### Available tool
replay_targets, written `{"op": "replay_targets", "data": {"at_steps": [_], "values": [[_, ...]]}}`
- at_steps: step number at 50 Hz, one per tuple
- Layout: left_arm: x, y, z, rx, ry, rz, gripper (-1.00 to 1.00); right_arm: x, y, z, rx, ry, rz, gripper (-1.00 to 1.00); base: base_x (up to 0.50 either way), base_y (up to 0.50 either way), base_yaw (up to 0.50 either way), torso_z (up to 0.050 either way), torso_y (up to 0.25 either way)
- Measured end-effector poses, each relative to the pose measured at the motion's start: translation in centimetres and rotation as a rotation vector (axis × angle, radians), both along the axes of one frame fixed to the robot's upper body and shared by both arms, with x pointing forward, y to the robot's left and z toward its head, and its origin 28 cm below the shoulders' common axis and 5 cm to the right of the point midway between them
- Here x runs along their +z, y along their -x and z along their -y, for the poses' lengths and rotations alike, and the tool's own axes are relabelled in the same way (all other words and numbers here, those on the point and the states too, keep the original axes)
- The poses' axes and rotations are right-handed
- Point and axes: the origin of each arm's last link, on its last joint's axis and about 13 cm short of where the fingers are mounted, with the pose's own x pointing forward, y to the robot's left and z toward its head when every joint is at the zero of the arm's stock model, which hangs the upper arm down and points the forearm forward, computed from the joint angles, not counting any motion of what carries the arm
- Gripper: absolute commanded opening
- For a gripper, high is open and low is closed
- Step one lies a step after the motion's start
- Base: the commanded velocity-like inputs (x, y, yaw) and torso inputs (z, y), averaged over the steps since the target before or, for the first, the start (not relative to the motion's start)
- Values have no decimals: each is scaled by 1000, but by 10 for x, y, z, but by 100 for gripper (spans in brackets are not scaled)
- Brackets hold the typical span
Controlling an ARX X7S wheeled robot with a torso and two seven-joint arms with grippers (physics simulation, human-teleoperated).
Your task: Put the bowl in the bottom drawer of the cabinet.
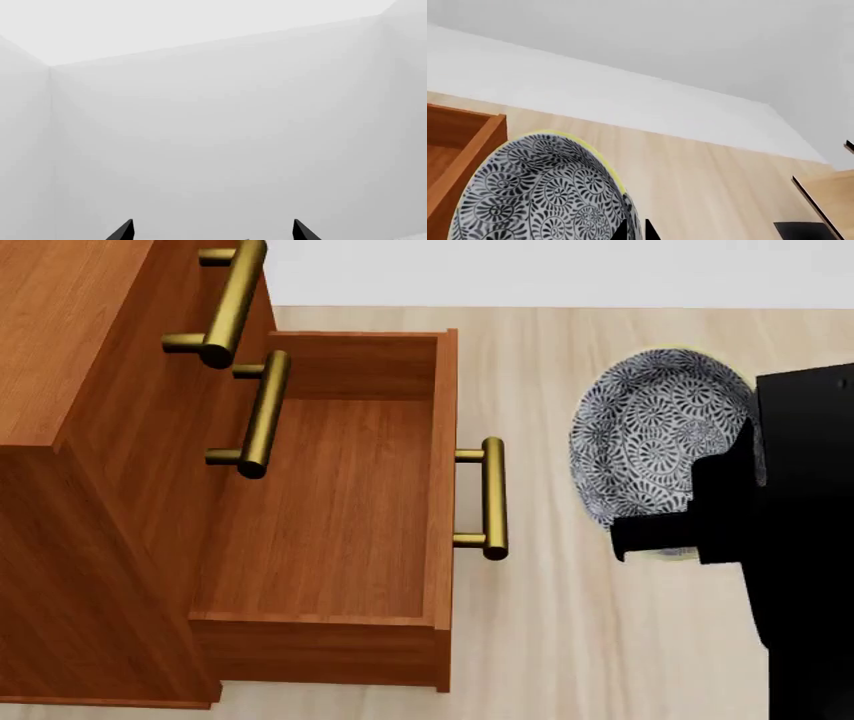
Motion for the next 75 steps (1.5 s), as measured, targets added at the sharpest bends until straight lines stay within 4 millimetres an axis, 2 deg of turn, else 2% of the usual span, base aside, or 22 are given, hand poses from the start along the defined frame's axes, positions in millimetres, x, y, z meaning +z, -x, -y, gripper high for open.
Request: {"op": "replay_targets", "data": {"at_steps": [18, 33, 50, 75], "values": [[0, 0, 0, 2, -2, 0, 100, 37, -32, -19, 49, 41, 6, -100, 0, 0, 0, 0, 0], [0, 0, -1, 4, -2, 1, 100, 55, -62, -41, 113, 78, -43, -100, 0, 0, 0, 0, 0], [-1, -1, -1, 5, -1, -2, 100, 60, -88, -65, 176, 116, -101, -100, 0, 0, 0, 0, 0], [-2, -2, -2, 10, 0, -5, 100, 53, -118, -97, 245, 175, -158, -100, 0, 0, 0, 0, 0]]}}
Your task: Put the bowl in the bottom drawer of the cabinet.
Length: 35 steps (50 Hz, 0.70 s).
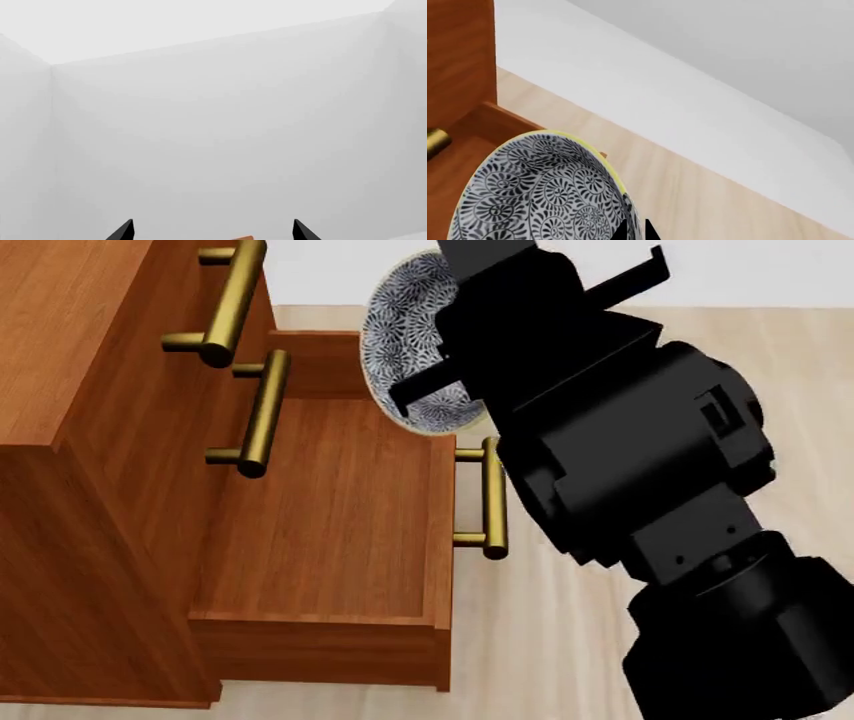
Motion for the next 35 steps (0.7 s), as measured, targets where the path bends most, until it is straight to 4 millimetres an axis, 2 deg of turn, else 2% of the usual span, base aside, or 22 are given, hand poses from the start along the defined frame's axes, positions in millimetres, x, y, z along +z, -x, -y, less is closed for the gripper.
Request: {"op": "replay_targets", "data": {"at_steps": [14, 35], "values": [[0, -2, -1, 5, 1, -2, 100, -9, -12, -16, 35, 24, -27, -100, 0, 0, 0, 0, 1], [-2, -2, -3, 11, 6, -4, 100, -26, -22, -29, 63, 42, -69, -100, 0, 0, 0, 0, 0]]}}
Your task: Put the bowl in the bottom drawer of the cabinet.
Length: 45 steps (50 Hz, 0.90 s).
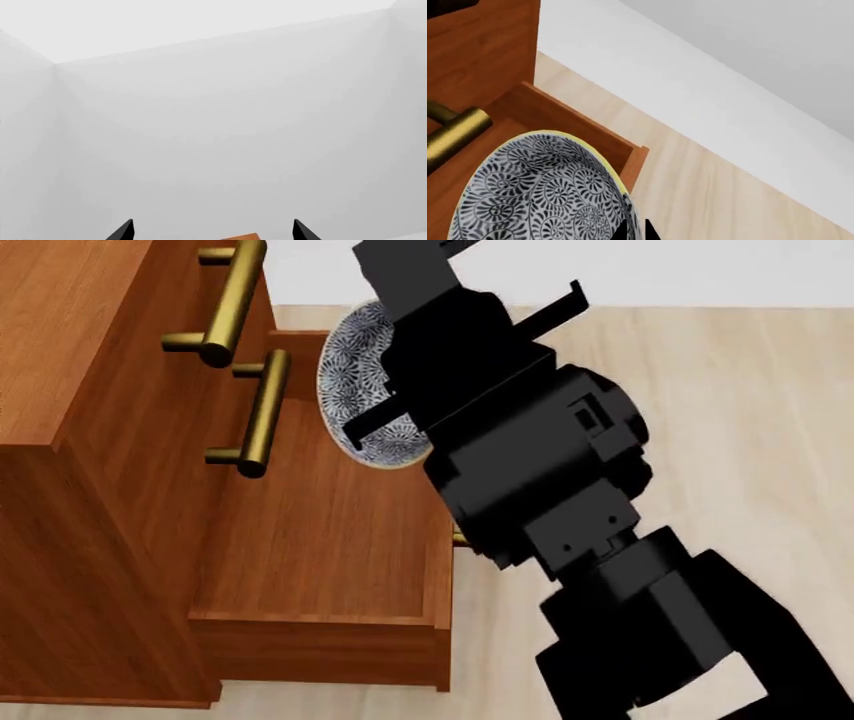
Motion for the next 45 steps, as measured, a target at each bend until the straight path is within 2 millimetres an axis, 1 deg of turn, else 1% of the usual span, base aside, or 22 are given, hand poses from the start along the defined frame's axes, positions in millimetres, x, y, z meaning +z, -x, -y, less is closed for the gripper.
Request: {"op": "replay_targets", "data": {"at_steps": [19, 45], "values": [[0, 0, 0, 2, -1, 0, 100, -16, -3, -5, 17, -19, -44, -100, 0, 0, 0, 0, 0], [0, 0, -1, 7, -1, 0, 100, -26, -4, -9, 37, -103, -121, -100, 0, 0, 0, 0, 0]]}}
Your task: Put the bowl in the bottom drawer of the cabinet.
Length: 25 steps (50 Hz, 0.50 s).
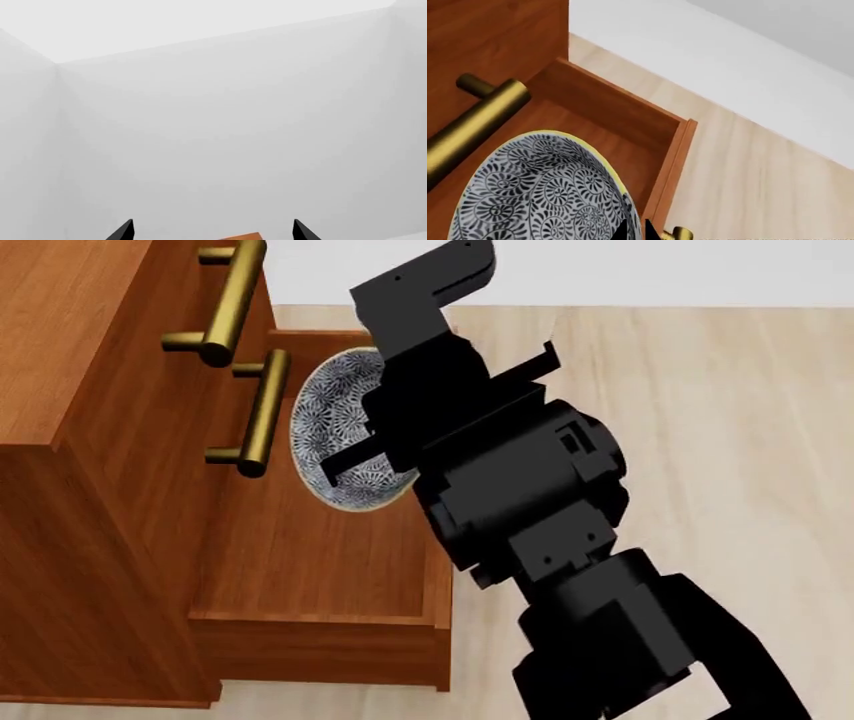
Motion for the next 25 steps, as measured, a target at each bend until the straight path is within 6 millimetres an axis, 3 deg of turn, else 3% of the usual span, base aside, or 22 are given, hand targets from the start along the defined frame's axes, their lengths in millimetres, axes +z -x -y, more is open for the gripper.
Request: {"op": "replay_targets", "data": {"at_steps": [25], "values": [[-1, 0, -1, 2, 1, -2, 100, -11, -2, -4, 16, -37, -55, -100, 0, 0, 0, 0, 0]]}}
